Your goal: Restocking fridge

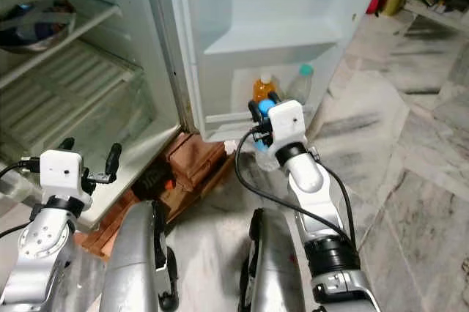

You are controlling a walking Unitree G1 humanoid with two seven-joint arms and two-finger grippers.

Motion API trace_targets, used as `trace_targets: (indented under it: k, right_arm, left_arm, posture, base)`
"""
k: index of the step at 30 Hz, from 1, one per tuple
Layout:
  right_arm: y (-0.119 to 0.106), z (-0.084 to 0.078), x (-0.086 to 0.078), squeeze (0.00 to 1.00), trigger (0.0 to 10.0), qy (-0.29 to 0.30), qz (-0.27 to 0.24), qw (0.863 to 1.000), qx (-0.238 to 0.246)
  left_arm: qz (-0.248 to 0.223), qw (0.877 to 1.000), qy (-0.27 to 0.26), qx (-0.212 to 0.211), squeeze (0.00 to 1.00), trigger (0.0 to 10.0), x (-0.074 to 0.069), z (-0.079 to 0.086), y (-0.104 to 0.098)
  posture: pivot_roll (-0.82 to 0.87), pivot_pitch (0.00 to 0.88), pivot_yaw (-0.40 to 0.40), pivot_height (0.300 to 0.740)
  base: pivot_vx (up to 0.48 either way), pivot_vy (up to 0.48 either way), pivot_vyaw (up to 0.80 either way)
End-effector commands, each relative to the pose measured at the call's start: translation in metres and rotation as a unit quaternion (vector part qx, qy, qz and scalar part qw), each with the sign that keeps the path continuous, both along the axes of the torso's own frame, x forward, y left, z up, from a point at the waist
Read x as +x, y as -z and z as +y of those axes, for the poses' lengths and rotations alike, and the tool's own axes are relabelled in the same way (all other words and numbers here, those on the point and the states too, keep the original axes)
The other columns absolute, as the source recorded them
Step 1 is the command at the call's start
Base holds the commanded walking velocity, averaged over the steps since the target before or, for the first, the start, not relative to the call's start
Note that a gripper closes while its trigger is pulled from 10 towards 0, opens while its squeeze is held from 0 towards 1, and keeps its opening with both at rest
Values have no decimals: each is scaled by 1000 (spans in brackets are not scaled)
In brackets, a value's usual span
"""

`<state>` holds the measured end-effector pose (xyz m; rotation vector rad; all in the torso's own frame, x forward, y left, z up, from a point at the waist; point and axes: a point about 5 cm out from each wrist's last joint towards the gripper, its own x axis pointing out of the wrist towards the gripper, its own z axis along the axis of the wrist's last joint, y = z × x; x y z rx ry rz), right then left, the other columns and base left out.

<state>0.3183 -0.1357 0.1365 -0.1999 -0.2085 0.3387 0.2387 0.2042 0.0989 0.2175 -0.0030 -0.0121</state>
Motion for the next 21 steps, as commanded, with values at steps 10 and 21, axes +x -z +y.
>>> trace_targets:
  k: [10, 21]
  right_arm:
    - [-35, 16, 30, 0, 10000, -73, -89, 990, -84]
    - [-73, 50, 40, 0, 10000, -106, -208, 964, -131]
  left_arm:
    - [11, 997, -56, 43, 0, 10000, -28, 31, -11]
    - [31, 996, -58, 68, 0, 10000, -50, 41, -21]
  posture:
    - [171, 321, -11, 567]
    - [254, 391, 31, 567]
  base:
    - [0, 0, 0]
    - [0, 0, 0]
